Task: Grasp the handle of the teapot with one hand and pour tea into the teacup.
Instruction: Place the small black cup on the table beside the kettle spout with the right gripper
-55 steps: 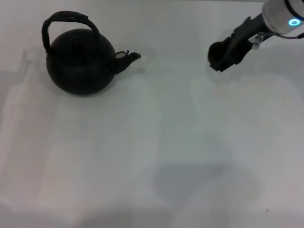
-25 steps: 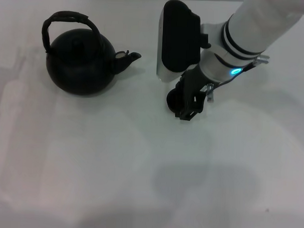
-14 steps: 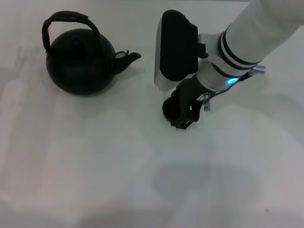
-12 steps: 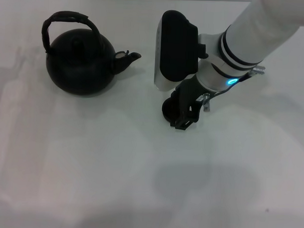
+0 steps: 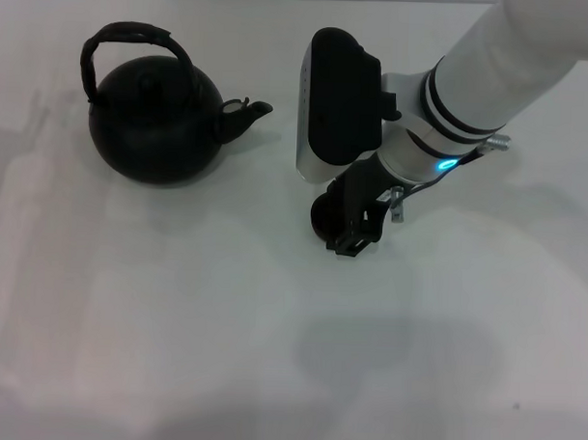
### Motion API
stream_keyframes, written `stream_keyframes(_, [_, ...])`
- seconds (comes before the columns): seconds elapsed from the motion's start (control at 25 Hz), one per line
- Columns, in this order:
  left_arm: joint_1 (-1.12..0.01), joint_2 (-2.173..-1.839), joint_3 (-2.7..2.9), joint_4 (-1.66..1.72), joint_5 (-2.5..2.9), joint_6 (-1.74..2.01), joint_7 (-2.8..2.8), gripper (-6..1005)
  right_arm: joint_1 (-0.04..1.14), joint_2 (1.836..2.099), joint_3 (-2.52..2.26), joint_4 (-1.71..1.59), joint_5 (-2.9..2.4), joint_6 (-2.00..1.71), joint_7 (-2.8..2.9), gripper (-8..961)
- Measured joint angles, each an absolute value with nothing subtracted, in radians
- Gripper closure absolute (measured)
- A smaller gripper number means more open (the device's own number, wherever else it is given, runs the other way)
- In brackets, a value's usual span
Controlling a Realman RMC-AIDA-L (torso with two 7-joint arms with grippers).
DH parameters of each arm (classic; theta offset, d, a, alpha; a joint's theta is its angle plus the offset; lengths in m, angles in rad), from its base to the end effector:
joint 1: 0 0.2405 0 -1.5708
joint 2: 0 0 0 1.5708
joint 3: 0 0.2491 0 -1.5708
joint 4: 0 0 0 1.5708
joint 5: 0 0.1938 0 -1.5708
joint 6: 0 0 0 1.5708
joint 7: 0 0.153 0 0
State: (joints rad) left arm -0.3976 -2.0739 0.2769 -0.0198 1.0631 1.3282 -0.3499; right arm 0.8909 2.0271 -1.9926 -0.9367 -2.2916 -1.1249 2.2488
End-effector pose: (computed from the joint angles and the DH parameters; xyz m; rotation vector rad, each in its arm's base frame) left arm -0.3462 0.3008 0.0345 -1.4156 -0.6356 -0.7826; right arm 0.1479 0.3407 -0.1114 -2.9270 -0.0144 -0.7242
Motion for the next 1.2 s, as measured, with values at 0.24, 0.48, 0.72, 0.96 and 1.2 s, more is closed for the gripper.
stream_keyframes(0.24, [-0.397, -2.074, 0.275, -0.018, 1.062, 1.328, -0.35, 117, 0.886, 2.029, -1.995, -0.945, -2.288, -1.129, 2.248, 115])
stream_keyframes(0.48, [-0.399, -2.074, 0.274, -0.018, 1.059, 1.328, -0.351, 117, 0.886, 2.028, -1.988, -0.949, -2.288, -1.129, 2.247, 103])
stream_keyframes(0.72, [-0.4, -2.074, 0.275, -0.016, 1.058, 1.328, -0.351, 117, 0.869, 2.028, -1.949, -0.978, -2.278, -1.128, 2.233, 98])
stream_keyframes(0.96, [-0.4, -2.073, 0.274, -0.014, 1.058, 1.329, -0.351, 117, 0.837, 2.024, -1.849, -0.986, -2.192, -1.155, 2.152, 98])
stream_keyframes(1.2, [-0.4, -2.073, 0.273, -0.005, 1.058, 1.329, -0.351, 116, 0.8, 2.022, -1.743, -0.994, -2.123, -1.175, 2.106, 99])
